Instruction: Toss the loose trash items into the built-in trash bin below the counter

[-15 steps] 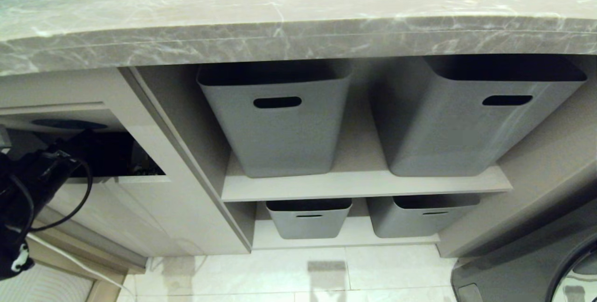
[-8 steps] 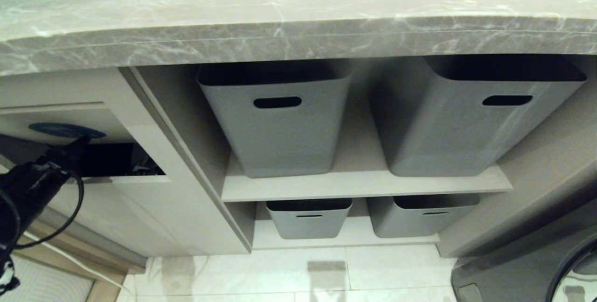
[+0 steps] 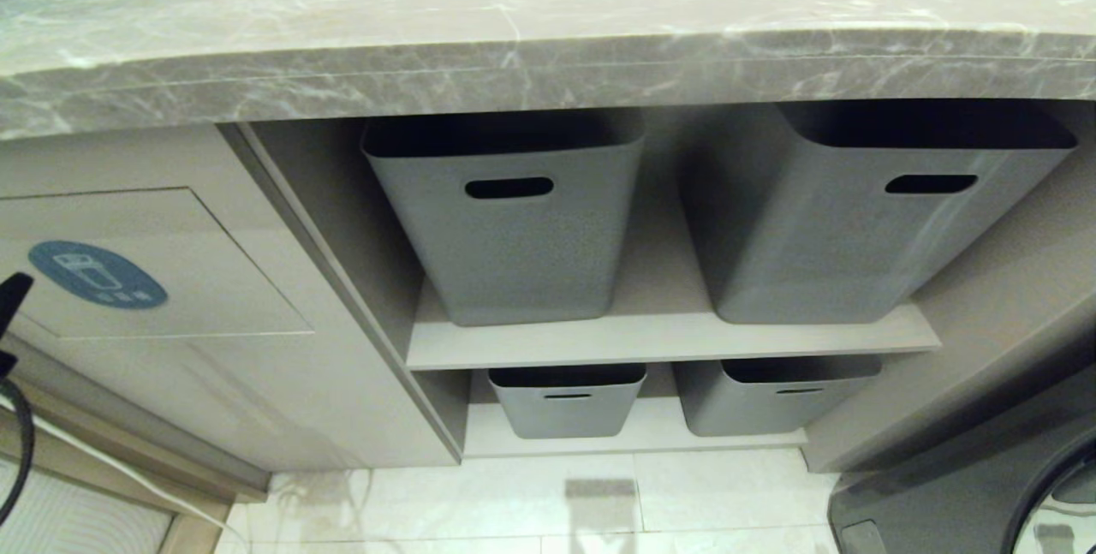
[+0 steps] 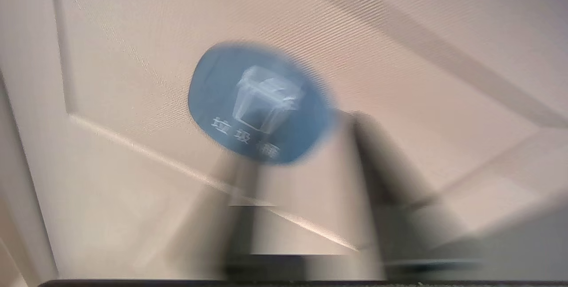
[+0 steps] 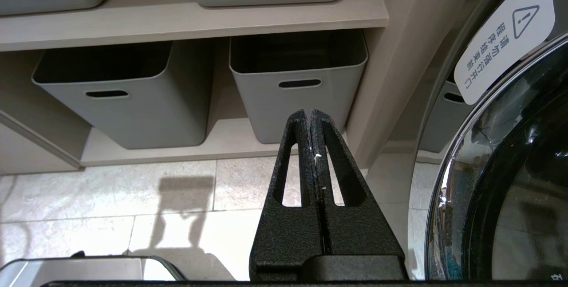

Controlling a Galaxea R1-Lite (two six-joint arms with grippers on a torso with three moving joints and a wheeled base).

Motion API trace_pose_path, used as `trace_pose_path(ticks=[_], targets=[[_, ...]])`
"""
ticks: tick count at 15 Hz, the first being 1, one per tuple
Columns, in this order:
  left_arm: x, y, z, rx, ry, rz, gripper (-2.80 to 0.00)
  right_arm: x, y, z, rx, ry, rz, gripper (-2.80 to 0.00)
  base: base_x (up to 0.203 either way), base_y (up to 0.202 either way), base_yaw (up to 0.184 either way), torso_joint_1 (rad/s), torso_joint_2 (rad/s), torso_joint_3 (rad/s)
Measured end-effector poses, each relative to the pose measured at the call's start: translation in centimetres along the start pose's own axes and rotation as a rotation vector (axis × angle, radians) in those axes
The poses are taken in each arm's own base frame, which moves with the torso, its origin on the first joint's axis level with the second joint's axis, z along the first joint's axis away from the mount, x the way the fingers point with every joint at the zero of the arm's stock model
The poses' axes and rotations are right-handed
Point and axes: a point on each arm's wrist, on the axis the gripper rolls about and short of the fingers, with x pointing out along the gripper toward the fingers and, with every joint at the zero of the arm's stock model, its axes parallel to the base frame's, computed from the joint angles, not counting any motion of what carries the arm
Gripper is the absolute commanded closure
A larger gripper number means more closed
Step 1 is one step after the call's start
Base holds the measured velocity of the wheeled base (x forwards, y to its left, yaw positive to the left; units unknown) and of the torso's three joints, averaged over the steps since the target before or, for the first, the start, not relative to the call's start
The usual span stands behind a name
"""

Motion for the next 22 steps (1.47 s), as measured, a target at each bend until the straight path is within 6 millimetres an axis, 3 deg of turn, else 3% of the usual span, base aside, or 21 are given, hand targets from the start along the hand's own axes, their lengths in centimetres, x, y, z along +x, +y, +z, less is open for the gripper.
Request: trace_pose_path(ticks=[4, 6, 8, 11, 15, 19, 22], targets=[[-4.9, -3.8, 3.5, 0.168, -0.076, -0.099, 0.0, 0.0, 0.0, 0.0, 0.0, 0.0, 0.0, 0.0, 0.0, 0.0, 0.0, 0.0, 0.0, 0.0], [-7.9, -5.4, 4.0, 0.291, -0.032, -0.165, 0.0, 0.0, 0.0, 0.0, 0.0, 0.0, 0.0, 0.0, 0.0, 0.0, 0.0, 0.0, 0.0, 0.0], [-11.5, -5.9, 2.8, 0.42, 0.058, -0.233, 0.0, 0.0, 0.0, 0.0, 0.0, 0.0, 0.0, 0.0, 0.0, 0.0, 0.0, 0.0, 0.0, 0.0], [-15.0, -3.9, -1.9, 0.539, 0.182, -0.257, 0.0, 0.0, 0.0, 0.0, 0.001, 0.0, 0.0, 0.0, 0.0, 0.0, 0.0, 0.0, 0.0, 0.0], [-16.7, -1.7, -5.7, 0.532, 0.417, -0.2, 0.0, 0.0, 0.0, 0.0, 0.003, 0.0, -0.003, 0.0, 0.0, 0.0, 0.0, 0.0, 0.0, 0.0], [-17.3, -1.0, -6.3, 0.493, 0.47, -0.116, 0.0, 0.0, 0.0, 0.0, 0.003, 0.0, -0.004, 0.0, 0.0, 0.0, 0.0, 0.0, 0.0, 0.0], [-18.8, -0.5, -6.6, 0.457, 0.413, -0.138, 0.0, 0.0, 0.0, 0.0, 0.006, 0.0, -0.006, 0.0, 0.0, 0.0, 0.0, 0.0, 0.0, 0.0]])
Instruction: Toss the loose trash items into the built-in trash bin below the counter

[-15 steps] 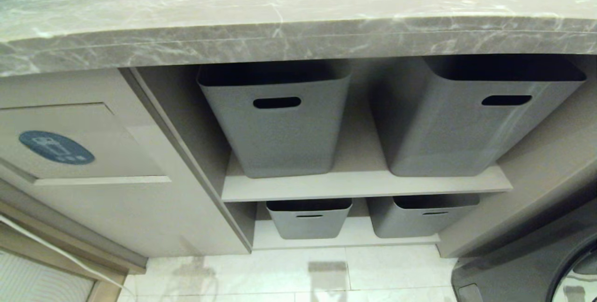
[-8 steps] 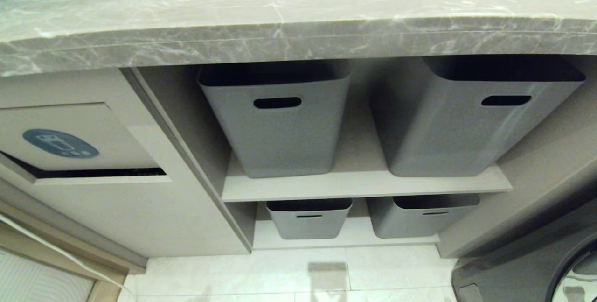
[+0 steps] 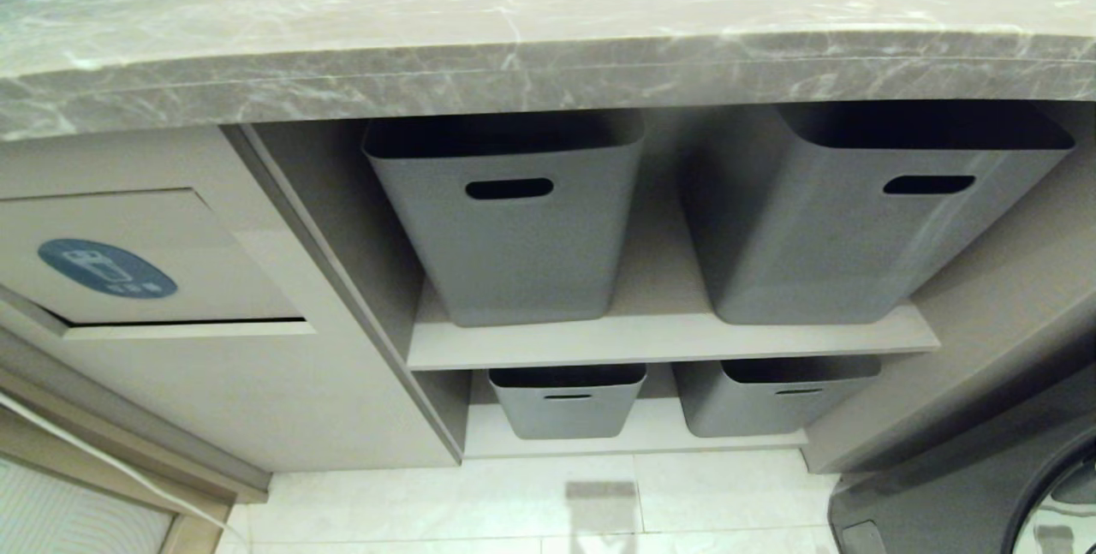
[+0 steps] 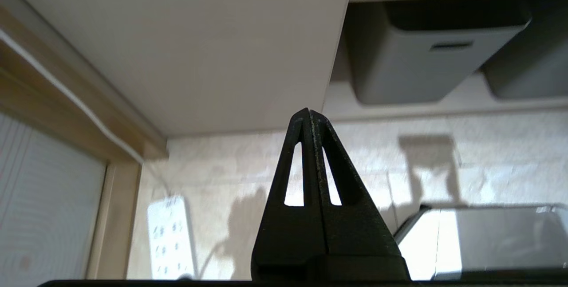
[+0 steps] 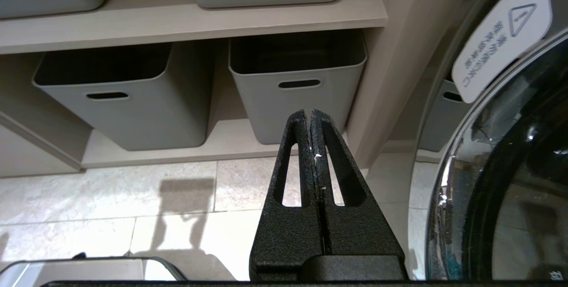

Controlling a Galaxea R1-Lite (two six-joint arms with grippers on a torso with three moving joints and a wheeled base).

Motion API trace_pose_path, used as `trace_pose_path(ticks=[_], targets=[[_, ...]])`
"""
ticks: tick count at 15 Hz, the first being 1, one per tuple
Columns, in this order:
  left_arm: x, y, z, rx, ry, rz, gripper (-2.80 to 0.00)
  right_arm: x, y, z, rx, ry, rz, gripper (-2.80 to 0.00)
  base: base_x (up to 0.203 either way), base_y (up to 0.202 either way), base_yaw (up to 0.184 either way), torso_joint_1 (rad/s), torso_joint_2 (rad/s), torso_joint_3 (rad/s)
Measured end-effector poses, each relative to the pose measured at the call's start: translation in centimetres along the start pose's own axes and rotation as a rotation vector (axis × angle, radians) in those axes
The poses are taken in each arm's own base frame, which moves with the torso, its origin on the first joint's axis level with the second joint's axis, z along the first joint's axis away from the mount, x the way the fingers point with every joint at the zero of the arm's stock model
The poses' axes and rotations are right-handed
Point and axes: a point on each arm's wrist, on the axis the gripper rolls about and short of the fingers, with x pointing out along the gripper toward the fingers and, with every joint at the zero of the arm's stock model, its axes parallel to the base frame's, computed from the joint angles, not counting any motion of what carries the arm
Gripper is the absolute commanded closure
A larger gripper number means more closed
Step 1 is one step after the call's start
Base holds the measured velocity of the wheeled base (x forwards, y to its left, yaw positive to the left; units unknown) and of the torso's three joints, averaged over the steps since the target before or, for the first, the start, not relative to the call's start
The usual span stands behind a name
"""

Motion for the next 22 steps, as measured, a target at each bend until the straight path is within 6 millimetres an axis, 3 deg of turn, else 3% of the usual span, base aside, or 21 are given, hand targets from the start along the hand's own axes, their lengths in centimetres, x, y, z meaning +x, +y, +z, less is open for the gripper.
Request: trace_pose_path(ticks=[9, 22], targets=[[-0.88, 0.0, -0.51, -0.006, -0.103, 0.011, 0.0, 0.0, 0.0, 0.0, 0.0, 0.0, 0.0, 0.0, 0.0, 0.0, 0.0, 0.001, 0.0, 0.015], [-0.9, 0.01, -0.53, 0.019, -0.104, 0.015, 0.0, 0.0, 0.0, 0.0, 0.0, 0.0, 0.0, 0.0, 0.0, 0.0, 0.0, 0.003, 0.0, 0.172]])
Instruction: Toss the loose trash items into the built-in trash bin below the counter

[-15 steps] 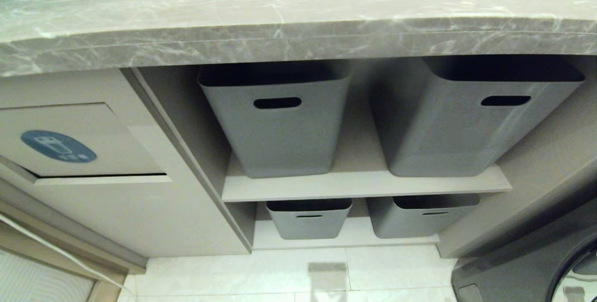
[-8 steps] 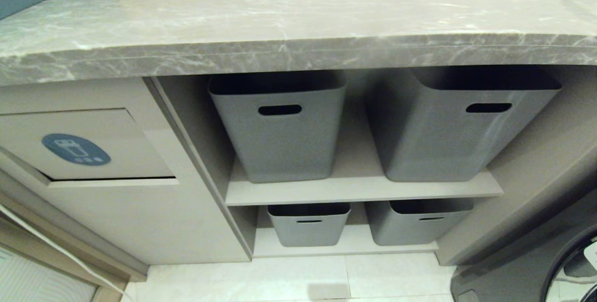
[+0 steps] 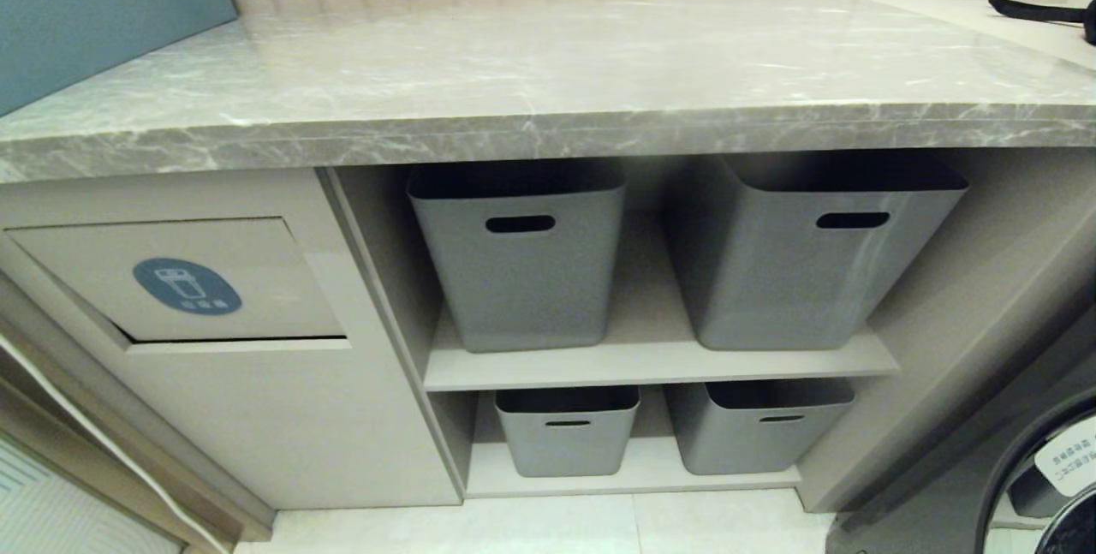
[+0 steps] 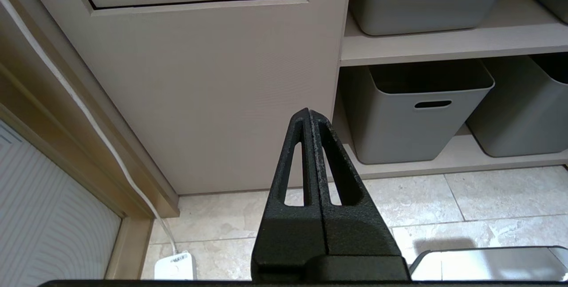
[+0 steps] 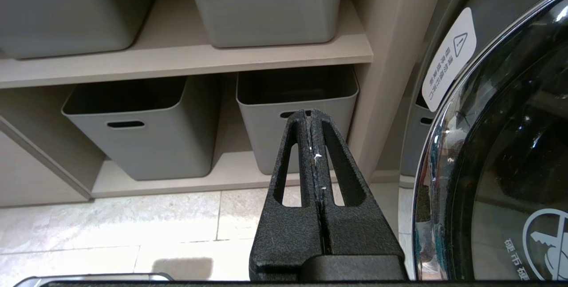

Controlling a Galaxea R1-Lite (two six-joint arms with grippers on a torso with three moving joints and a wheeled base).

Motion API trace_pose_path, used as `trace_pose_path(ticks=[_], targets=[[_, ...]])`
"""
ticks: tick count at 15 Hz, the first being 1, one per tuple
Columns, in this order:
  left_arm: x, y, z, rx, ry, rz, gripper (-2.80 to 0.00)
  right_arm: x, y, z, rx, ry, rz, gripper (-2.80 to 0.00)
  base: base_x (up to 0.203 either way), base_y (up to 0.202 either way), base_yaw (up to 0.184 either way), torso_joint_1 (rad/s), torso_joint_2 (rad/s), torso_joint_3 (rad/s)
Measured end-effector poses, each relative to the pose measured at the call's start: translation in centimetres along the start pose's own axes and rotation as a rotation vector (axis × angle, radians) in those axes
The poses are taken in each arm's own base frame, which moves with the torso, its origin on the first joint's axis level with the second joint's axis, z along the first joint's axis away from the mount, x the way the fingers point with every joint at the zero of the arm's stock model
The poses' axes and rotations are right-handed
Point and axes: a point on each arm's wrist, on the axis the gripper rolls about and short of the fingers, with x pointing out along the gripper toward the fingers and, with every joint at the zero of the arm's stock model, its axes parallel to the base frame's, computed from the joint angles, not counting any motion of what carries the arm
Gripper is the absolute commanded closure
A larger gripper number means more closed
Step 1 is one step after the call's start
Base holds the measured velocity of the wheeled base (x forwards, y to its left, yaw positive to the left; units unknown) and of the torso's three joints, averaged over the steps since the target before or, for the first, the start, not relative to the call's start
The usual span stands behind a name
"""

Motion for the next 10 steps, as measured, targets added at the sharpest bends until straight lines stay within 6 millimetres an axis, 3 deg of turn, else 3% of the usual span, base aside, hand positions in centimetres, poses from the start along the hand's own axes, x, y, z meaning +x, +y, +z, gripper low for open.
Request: trace_pose_path(ticks=[10], targets=[[0.0, 0.01, -0.02, -0.023, 0.002, 0.005, 0.0, 0.0, -0.02, -0.04, -0.004, 0.003, -0.007, 0.0, 0.0, 0.0, 0.0, 0.0, 0.0, 0.003]])
